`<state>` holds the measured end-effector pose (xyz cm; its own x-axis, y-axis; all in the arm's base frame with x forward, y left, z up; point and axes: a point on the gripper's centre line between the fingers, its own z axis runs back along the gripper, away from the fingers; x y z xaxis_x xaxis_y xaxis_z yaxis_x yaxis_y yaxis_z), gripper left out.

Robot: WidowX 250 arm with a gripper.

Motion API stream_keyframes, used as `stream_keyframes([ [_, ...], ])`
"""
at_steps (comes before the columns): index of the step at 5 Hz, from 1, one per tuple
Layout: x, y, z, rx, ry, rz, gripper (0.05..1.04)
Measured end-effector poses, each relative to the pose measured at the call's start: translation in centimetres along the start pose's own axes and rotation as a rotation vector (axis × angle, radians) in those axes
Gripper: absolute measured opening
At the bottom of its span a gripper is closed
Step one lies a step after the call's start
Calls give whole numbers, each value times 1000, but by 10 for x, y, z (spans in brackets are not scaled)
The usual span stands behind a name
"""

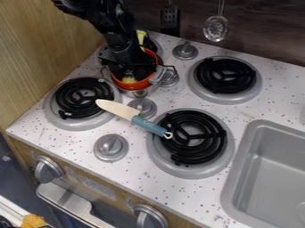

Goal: Take the object in the red pot and put it on the lower left burner

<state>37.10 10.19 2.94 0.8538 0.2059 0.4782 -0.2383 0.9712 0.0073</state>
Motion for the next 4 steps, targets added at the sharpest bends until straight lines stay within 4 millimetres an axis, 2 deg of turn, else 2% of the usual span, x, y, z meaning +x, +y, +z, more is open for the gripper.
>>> stream_keyframes([
  [2,-4,1,0,7,26,34,653],
  [4,-2,-4,33,78,4,93,653],
])
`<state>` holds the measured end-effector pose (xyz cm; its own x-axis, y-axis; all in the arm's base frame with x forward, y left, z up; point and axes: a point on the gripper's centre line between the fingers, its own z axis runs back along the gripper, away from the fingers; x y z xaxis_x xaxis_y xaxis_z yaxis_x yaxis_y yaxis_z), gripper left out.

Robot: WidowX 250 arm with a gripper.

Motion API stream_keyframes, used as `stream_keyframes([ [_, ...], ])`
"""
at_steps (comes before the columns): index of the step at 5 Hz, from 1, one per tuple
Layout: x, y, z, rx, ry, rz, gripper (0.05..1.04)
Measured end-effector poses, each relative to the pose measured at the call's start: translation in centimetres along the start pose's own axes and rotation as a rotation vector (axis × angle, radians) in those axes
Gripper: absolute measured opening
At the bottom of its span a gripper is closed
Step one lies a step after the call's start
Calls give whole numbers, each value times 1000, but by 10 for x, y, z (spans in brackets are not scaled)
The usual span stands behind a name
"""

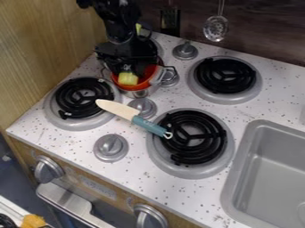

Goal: Take the object in the red pot and put it on the lower left burner

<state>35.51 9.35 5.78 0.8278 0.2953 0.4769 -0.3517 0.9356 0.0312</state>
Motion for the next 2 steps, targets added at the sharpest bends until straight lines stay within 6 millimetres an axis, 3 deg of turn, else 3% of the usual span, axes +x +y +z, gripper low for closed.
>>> stream_keyframes([
  [1,4,-4,14,25,-40,16,653],
  [2,-2,0,27,82,26,69,653],
])
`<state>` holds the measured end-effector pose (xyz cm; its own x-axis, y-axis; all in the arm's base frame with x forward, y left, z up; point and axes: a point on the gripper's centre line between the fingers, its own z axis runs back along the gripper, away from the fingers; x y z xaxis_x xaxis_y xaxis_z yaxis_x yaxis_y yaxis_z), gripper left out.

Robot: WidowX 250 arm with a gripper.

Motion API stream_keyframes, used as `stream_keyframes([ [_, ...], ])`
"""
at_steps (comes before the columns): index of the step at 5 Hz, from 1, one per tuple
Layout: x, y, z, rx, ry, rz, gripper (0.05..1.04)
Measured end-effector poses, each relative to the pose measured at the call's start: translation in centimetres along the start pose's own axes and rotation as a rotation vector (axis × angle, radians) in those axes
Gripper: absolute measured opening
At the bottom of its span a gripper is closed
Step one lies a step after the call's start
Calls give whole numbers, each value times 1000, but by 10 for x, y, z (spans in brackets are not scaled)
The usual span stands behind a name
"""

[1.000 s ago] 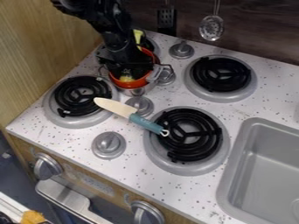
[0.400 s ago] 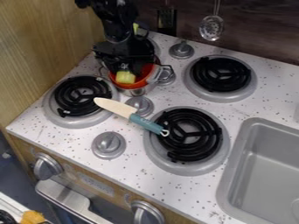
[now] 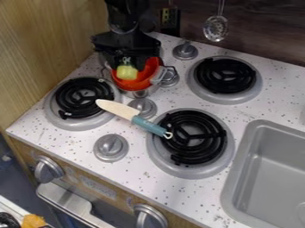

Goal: Take the object in the red pot and put it on the lower left burner

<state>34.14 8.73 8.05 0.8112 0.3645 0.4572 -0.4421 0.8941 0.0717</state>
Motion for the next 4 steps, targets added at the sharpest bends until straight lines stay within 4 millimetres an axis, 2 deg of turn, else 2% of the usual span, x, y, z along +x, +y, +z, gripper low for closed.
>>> stream_keyframes([
  [1,-11,11,12,49,76,97,653],
  [2,-19,32,13,66,148,178,653],
  [3,-23,56,10,57,197,210,653],
  [4,-35,68,-5,41,274,216,653],
])
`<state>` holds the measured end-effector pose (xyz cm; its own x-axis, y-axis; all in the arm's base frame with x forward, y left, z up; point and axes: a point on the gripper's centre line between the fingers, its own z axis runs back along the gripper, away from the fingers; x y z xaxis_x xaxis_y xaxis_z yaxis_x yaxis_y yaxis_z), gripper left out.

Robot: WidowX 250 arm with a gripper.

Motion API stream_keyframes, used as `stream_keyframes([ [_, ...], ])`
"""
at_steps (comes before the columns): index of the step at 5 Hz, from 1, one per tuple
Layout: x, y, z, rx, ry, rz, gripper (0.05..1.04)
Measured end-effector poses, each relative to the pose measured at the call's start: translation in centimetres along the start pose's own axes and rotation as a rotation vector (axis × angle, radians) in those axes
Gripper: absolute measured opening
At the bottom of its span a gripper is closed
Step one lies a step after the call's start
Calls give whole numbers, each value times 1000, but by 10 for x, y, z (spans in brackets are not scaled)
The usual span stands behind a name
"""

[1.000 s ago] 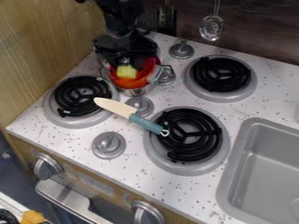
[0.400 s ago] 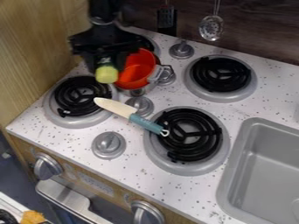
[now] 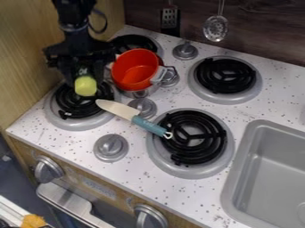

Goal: Take the object in the red pot and put it on the lower left burner

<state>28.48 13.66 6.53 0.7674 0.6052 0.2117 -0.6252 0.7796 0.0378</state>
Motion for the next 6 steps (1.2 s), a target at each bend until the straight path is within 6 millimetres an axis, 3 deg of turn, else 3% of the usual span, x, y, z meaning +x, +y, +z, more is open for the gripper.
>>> stream_keyframes([
  [1,-2,9,-12,-14,44,-45,653],
  [3,-8,9,-31,-60,85,-80,653],
  [4,-8,13,-36,-75,69,-71,703],
  [5,-16,20,-43,-44,38,-41,968],
  [6,-16,19,-43,-49,39,-49,1000],
])
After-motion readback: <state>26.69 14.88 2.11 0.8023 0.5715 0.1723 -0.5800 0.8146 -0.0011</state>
